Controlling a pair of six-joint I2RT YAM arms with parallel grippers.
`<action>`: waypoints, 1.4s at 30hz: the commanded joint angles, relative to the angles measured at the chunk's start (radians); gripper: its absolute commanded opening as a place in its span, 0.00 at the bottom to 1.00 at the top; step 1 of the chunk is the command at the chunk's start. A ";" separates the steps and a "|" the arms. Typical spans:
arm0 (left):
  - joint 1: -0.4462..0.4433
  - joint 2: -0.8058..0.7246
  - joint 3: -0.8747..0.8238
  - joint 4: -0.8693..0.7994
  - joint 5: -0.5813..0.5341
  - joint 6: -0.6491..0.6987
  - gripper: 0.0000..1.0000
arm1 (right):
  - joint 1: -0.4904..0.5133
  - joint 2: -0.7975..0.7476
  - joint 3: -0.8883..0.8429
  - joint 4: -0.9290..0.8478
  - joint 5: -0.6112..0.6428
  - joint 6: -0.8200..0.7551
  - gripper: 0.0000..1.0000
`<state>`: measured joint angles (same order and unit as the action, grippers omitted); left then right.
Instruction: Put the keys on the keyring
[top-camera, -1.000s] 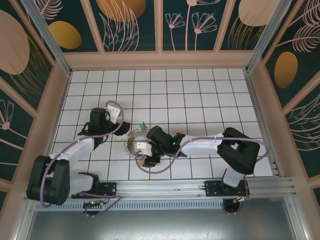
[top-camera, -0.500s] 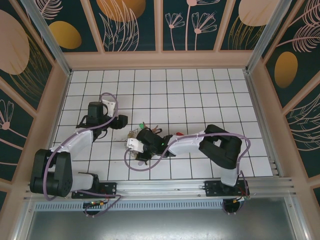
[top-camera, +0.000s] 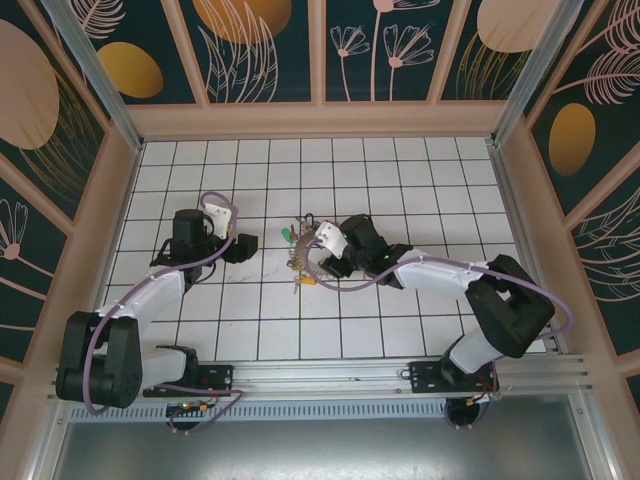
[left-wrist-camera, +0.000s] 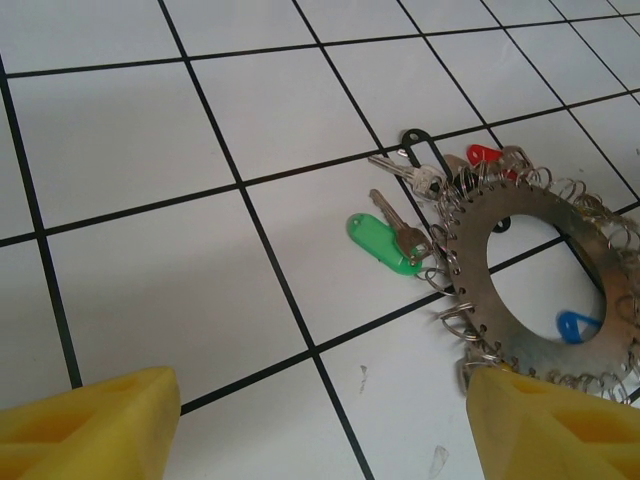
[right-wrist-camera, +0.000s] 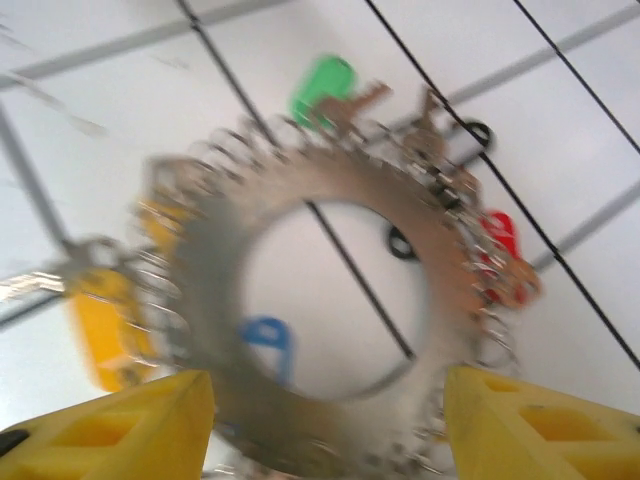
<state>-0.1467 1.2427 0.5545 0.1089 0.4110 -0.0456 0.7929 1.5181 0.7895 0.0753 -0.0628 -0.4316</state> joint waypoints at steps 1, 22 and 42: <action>0.005 -0.034 -0.027 0.020 0.002 0.037 0.76 | 0.006 -0.009 0.037 -0.044 -0.156 0.062 0.61; -0.030 -0.101 -0.125 0.081 0.058 0.187 0.72 | -0.115 0.131 0.162 -0.537 -0.118 0.554 0.40; -0.046 -0.140 -0.149 0.105 0.023 0.211 0.72 | 0.047 0.001 -0.065 0.002 -0.031 -0.012 0.50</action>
<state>-0.1894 1.1145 0.4168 0.1833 0.4500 0.1543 0.7879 1.4647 0.6899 0.0128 -0.1566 -0.4213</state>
